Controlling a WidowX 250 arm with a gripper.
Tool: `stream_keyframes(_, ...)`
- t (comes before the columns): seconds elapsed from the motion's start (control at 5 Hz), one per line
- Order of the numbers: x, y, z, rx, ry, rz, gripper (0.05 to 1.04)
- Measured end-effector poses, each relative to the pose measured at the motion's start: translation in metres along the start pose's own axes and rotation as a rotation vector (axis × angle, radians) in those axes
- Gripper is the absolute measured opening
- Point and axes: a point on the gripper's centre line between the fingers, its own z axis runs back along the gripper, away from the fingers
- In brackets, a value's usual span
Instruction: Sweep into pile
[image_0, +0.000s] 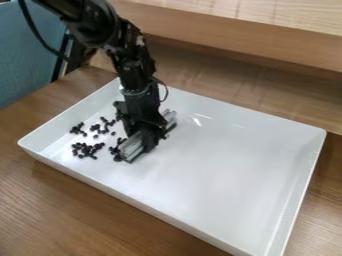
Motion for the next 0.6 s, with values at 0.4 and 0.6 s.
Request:
stream_keyframes(0.4,-0.016,0.017,0.003,-0.008,0.046,0.066,0.398)
stream_keyframes(0.6,-0.015,0.024,0.004,-0.011,0.056,0.072,0.398)
